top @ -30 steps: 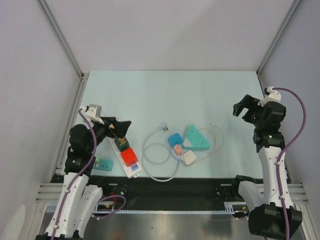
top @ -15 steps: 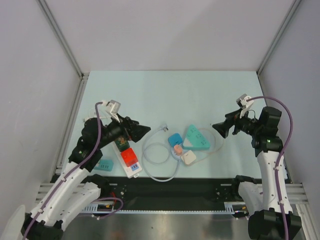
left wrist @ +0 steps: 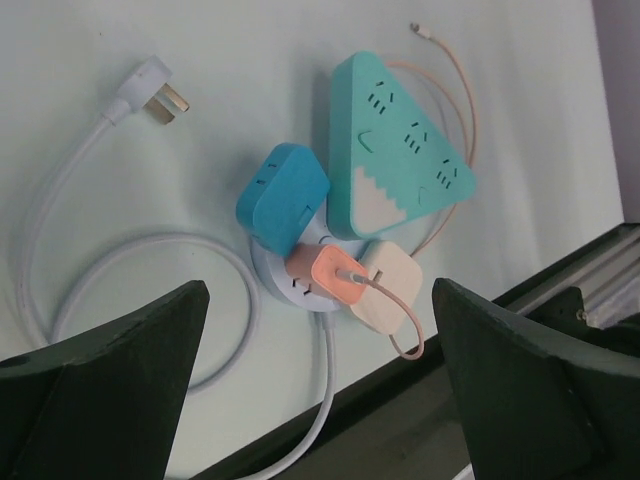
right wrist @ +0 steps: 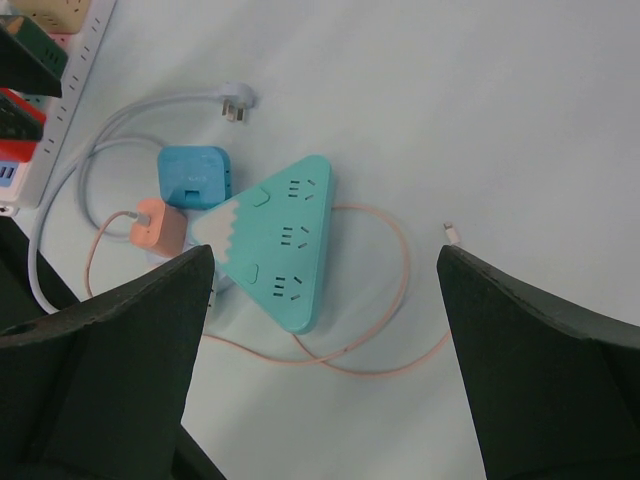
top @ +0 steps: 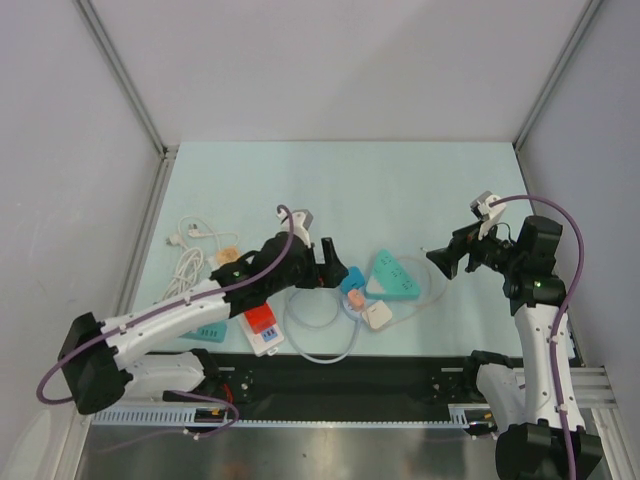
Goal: Pull the plug off the socket
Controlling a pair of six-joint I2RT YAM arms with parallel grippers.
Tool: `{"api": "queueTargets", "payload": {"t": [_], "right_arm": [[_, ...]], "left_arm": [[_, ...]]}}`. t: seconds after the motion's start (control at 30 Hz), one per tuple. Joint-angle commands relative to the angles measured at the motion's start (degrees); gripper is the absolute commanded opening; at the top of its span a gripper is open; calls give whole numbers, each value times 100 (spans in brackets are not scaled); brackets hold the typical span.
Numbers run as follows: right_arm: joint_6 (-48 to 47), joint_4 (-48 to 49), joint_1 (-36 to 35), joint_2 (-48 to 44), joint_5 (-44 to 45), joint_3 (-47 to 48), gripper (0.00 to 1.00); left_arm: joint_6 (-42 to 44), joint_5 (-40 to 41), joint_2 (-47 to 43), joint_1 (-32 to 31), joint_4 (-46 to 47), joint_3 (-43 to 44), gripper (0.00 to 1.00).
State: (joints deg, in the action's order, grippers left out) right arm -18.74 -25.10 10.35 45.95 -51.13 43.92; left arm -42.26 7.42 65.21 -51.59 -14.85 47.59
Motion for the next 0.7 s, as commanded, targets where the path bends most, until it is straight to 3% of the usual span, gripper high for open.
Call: {"api": "queueTargets", "payload": {"t": [0.0, 0.2, 0.33, 0.5, 0.67], "right_arm": [[-51, 14, 20, -60, 139, 29, 100], [-59, 14, 20, -51, 174, 11, 100], [-77, 14, 20, -51, 191, 2, 100], [-86, 14, 20, -51, 156, -24, 100], [-103, 23, 20, -25, 139, -42, 100]], "left_arm": [[-599, 1006, 509, -307, -158, 583, 100], [-258, 1025, 1388, -395, -282, 1103, 98], [882, 736, 1652, -282, 113, 1069, 100], [1606, -1141, 1749, 272, 992, 699, 94], [1905, -2462, 2135, 817, 1388, 733, 90]]}}
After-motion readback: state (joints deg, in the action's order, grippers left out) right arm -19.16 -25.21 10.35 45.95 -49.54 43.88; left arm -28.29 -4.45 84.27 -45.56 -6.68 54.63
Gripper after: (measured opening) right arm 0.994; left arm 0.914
